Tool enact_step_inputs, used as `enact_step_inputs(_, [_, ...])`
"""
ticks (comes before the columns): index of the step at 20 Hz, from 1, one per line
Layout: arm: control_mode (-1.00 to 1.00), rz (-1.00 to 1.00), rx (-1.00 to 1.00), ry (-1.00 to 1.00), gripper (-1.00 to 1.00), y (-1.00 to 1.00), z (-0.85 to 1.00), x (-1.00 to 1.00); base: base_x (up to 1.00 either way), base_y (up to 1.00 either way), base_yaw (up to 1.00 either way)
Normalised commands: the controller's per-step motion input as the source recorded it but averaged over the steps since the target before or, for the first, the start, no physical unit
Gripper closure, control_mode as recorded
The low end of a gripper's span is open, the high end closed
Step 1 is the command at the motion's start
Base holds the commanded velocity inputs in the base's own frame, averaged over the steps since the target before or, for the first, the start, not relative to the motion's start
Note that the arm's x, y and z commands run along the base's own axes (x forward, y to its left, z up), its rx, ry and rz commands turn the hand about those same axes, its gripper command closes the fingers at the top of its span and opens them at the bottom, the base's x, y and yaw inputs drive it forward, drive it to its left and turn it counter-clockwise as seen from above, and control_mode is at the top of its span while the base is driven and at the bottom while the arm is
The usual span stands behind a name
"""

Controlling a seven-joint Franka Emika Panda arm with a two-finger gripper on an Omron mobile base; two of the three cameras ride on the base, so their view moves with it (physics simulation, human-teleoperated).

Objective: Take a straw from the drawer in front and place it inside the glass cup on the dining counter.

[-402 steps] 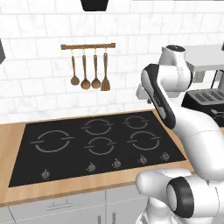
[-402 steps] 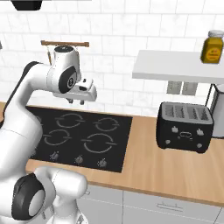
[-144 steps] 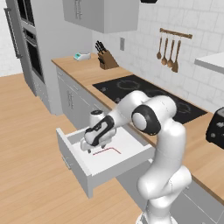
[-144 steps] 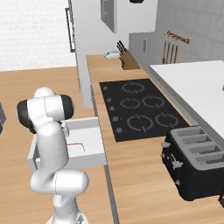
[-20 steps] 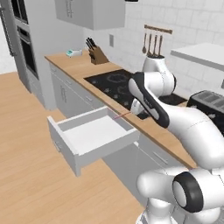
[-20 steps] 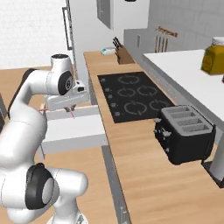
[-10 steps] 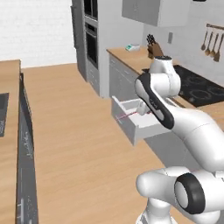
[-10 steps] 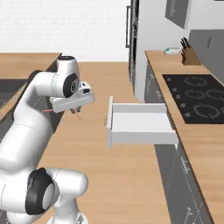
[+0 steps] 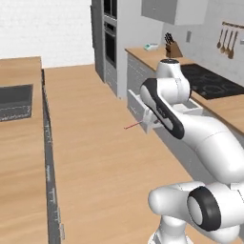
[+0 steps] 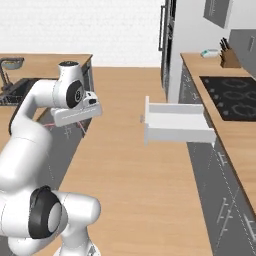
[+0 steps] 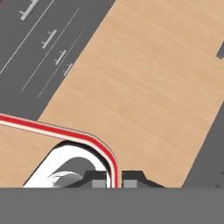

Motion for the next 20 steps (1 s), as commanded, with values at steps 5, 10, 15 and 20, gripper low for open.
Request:
enact_step_inputs(5, [1.00, 0.00, 0.00, 0.00, 1.00, 0.00, 0.00, 0.00, -1.00, 0.27, 0.00])
enact_step_inputs(10, [1.00, 0.00, 0.00, 0.00, 1.00, 0.00, 0.00, 0.00, -0.79, 0.35, 0.00])
enact_step_inputs(15, [1.00, 0.00, 0.00, 0.00, 1.00, 0.00, 0.00, 0.00, -0.07, 0.90, -0.03])
enact_step_inputs(20, [1.00, 0.00, 0.00, 0.00, 1.00, 0.00, 0.00, 0.00, 0.05, 1.00, -0.08])
